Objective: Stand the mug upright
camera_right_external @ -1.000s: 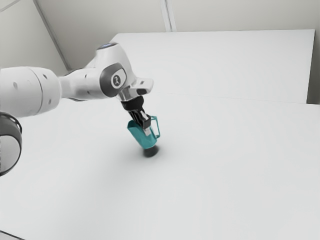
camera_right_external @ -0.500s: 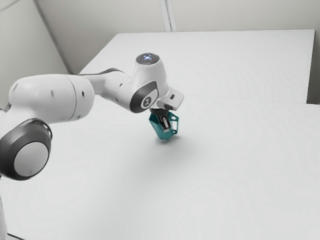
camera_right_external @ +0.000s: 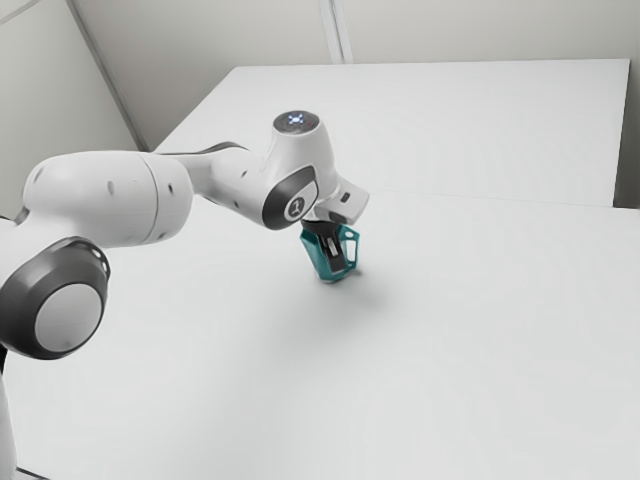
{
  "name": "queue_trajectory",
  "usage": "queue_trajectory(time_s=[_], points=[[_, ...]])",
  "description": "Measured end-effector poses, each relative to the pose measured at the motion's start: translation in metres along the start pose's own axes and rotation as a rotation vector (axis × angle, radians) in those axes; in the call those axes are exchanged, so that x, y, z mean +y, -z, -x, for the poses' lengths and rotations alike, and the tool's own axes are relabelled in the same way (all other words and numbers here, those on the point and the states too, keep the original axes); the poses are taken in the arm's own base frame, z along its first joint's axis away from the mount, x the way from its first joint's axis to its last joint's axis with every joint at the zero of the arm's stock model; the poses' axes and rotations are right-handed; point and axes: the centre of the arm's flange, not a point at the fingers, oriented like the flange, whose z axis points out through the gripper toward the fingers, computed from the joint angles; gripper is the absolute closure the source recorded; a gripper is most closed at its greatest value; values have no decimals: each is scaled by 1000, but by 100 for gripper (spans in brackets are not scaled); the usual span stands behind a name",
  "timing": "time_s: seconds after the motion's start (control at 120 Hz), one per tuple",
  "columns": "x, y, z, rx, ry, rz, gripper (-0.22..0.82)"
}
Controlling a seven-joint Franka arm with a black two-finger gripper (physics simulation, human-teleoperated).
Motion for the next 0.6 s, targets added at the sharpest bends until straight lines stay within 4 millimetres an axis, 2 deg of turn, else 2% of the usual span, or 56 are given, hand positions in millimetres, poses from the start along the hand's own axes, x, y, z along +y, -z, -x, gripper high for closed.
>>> queue_trajectory(time_s=[0.133,0.2,0.3,0.483,0.6], points=[[2,14,-2,15,-15,-13,18],[1,33,-1,33,-16,-23,13],[-5,71,8,61,10,-36,8],[-33,199,62,81,212,-37,4],[-47,258,87,60,321,-25,2]])
